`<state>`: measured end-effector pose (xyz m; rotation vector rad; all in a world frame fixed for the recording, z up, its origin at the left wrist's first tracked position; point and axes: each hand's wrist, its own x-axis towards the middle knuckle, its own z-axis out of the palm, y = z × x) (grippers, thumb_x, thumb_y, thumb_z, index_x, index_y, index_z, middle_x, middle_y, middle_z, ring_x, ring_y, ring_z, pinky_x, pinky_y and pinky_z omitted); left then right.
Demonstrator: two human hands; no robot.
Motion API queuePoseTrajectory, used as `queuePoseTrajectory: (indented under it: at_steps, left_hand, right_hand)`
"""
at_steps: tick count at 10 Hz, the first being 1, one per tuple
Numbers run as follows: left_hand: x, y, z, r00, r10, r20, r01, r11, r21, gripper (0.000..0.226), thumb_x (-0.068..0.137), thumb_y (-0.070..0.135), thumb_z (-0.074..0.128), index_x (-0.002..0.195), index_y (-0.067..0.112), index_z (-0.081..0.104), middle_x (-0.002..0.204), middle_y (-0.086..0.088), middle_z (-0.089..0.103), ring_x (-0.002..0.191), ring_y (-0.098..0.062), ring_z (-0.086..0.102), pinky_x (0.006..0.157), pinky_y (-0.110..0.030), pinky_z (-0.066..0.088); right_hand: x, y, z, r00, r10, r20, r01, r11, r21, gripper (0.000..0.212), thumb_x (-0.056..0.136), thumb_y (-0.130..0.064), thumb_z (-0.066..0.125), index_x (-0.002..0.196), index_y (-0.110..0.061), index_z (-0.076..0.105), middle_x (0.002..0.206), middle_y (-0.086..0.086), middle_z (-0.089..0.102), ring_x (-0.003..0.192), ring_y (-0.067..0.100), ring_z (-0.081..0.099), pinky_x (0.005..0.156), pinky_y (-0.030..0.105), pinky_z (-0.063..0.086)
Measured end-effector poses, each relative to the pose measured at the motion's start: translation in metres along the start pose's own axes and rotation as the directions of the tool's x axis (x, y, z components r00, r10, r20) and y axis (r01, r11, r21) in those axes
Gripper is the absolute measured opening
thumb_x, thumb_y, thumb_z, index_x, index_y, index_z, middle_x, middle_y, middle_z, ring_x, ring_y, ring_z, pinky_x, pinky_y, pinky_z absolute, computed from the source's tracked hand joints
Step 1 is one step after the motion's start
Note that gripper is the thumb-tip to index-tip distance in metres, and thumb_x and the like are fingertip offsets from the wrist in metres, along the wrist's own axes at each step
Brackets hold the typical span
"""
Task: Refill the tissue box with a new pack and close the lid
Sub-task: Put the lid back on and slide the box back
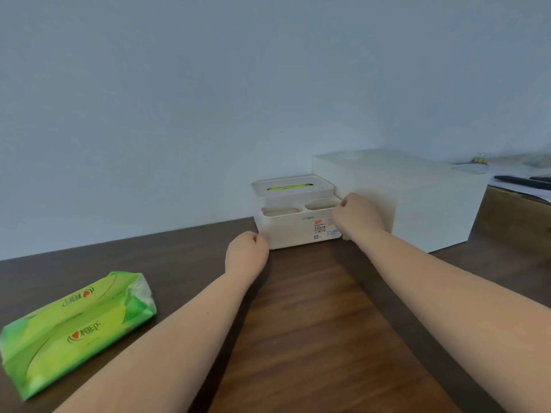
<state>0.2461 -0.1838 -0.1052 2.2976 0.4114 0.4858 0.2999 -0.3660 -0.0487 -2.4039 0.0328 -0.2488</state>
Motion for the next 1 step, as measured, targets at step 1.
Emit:
queuePoseTrajectory:
  at_steps: [1]
  left_hand:
    - [-0.0152,-0.0099,-0.0084,0.999,-0.015,0.045,0.014,1.0,0.02,0.036,0.094,0.015,0.041,0.123,0.011,0.062,0.124,-0.008,0.065,0.114,-0.026,0.058,0.094,-0.031,0.043]
  right_hand:
    - [-0.0297,-0.0019,-0.0329,0.987,-0.03,0.161,0.0,0.983,0.182,0.025,0.093,-0.014,0.043,0.113,-0.011,0.06,0.108,0.012,0.064,0.074,0.026,0.068,0.068,0.037,0.061]
